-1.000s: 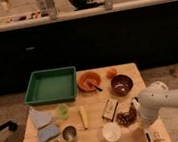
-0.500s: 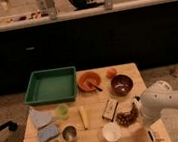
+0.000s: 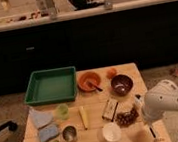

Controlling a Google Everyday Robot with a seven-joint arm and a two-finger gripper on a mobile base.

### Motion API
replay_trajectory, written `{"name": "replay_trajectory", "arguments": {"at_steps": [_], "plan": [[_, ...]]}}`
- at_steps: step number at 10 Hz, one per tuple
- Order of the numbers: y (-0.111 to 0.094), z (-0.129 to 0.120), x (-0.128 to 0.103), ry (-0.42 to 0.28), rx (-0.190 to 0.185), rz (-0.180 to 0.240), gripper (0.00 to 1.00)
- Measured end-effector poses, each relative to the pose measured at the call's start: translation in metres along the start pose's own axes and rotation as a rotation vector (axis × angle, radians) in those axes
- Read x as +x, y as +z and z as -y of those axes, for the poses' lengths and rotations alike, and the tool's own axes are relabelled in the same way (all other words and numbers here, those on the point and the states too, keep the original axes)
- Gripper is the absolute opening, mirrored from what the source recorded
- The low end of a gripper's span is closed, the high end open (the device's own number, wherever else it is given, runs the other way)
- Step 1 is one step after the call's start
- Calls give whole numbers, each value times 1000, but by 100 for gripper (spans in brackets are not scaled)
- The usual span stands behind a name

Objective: Place brush in table surface

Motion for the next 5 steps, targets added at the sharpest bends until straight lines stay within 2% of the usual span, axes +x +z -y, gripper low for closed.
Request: {"name": "replay_trajectory", "arguments": {"at_steps": [5], "plan": [[-34, 2, 10, -11, -27, -69, 0]]}}
